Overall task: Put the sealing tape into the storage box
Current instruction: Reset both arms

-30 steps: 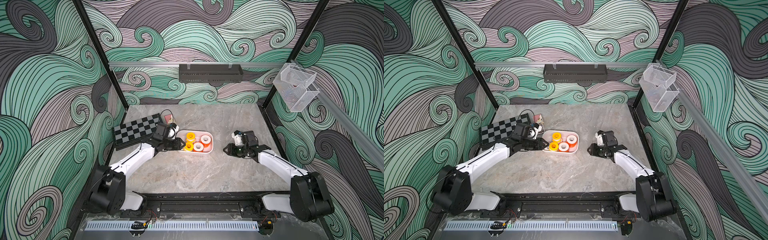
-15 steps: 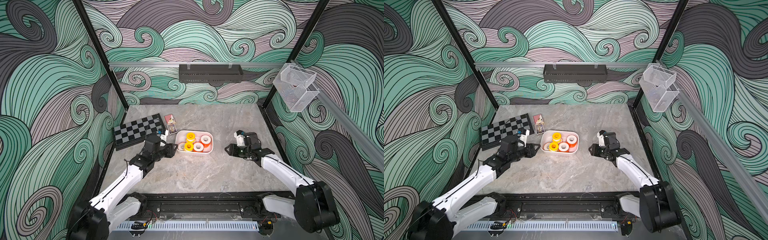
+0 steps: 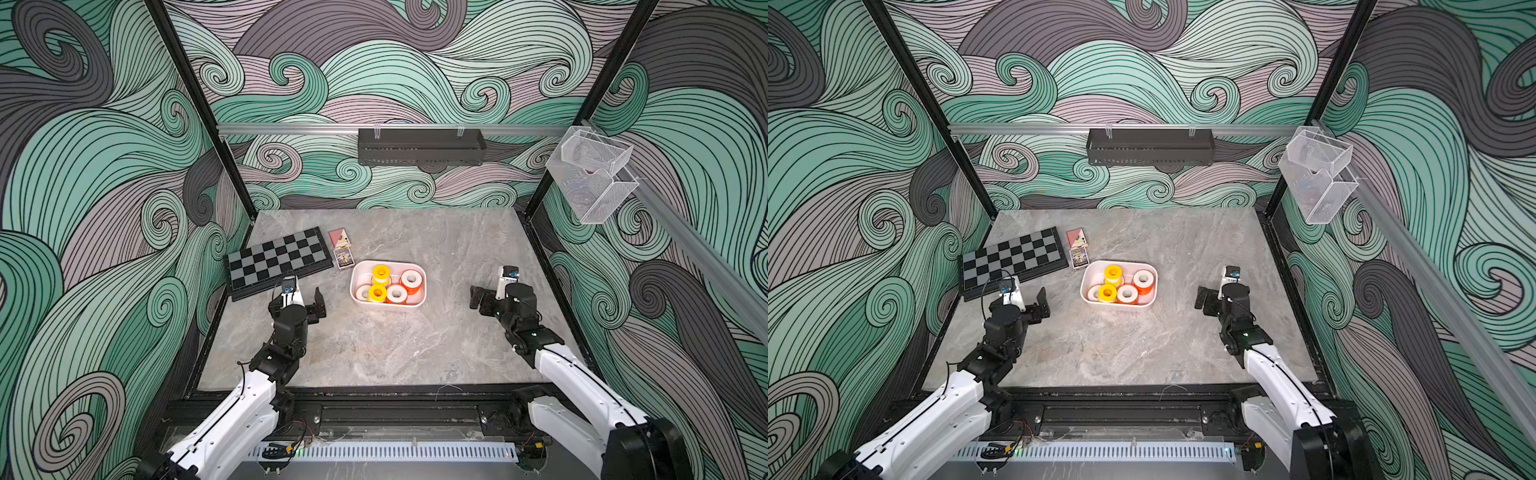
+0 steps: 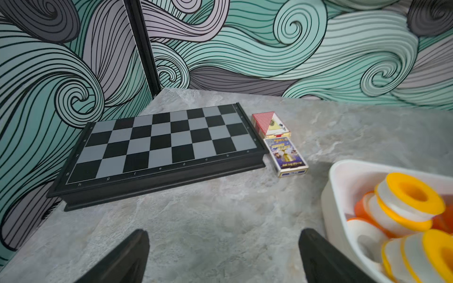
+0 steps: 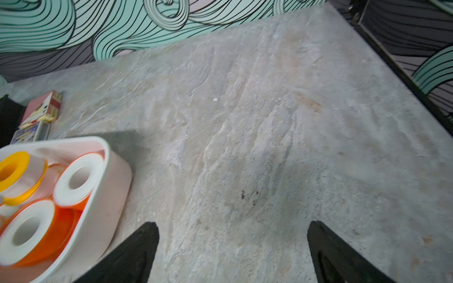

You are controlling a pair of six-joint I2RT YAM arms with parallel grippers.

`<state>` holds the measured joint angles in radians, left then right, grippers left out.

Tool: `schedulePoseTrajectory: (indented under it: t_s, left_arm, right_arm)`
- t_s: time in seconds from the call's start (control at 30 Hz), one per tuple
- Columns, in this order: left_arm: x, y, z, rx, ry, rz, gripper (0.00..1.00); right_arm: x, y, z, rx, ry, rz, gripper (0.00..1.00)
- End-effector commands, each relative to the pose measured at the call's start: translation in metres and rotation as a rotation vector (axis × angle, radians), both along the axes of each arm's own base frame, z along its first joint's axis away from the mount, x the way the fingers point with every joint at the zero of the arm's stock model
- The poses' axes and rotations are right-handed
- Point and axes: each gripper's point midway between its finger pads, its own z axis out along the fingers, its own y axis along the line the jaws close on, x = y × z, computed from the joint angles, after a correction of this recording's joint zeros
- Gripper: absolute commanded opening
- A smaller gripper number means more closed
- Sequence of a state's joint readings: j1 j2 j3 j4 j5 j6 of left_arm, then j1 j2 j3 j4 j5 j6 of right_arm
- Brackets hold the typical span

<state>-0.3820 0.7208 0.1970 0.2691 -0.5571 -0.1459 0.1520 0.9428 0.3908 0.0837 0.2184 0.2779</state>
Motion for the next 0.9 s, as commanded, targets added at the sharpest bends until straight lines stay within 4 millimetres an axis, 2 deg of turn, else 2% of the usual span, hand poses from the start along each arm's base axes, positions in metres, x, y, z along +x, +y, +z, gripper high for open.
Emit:
schedulePoseTrajectory:
  t_s: [0.0,0.13,0.23,0.4,0.5,0.57,0.6,0.63,0.7,0.8,0.87]
  left_arm:
    - [0.009,0.013,0.028,0.086,-0.128,0.065,0.99]
    - [0.027,0.019,0.009,0.096,-0.043,0.086,0.99]
    - [0.039,0.019,-0.005,0.114,-0.05,0.056,0.99]
    - [0.065,0.014,-0.003,0.092,-0.129,-0.005,0.99]
    - [0.077,0.017,-0.022,0.085,-0.103,-0.028,0.97]
    - [0.085,0.016,-0.036,0.068,-0.096,-0.066,0.97]
    - [0.09,0.013,-0.036,0.077,-0.129,-0.101,0.97]
    - [0.089,0.012,-0.039,0.09,-0.132,-0.109,0.98]
    - [0.09,0.014,-0.045,0.061,-0.053,-0.115,0.98]
    - [0.106,0.021,-0.055,-0.016,0.063,-0.135,0.98]
    - [0.119,0.025,-0.055,-0.103,0.09,-0.181,0.99]
  right_arm:
    - [0.015,-0.021,0.032,-0.119,-0.154,-0.048,0.99]
    - [0.013,-0.034,0.001,-0.139,-0.19,-0.068,0.99]
    - [0.021,-0.034,0.004,-0.173,-0.23,-0.05,0.99]
    - [0.04,-0.035,0.012,-0.208,-0.359,-0.045,0.99]
    - [0.046,-0.034,-0.001,-0.217,-0.368,-0.029,0.99]
    - [0.051,-0.024,-0.007,-0.223,-0.403,0.032,0.99]
    - [0.055,-0.021,-0.012,-0.227,-0.405,0.055,0.99]
    - [0.056,-0.02,-0.009,-0.227,-0.413,0.058,0.99]
    - [0.064,-0.021,-0.015,-0.216,-0.328,0.055,0.99]
    - [0.086,-0.016,-0.025,-0.216,-0.233,0.095,0.99]
    - [0.086,-0.015,-0.029,-0.202,-0.193,0.108,0.99]
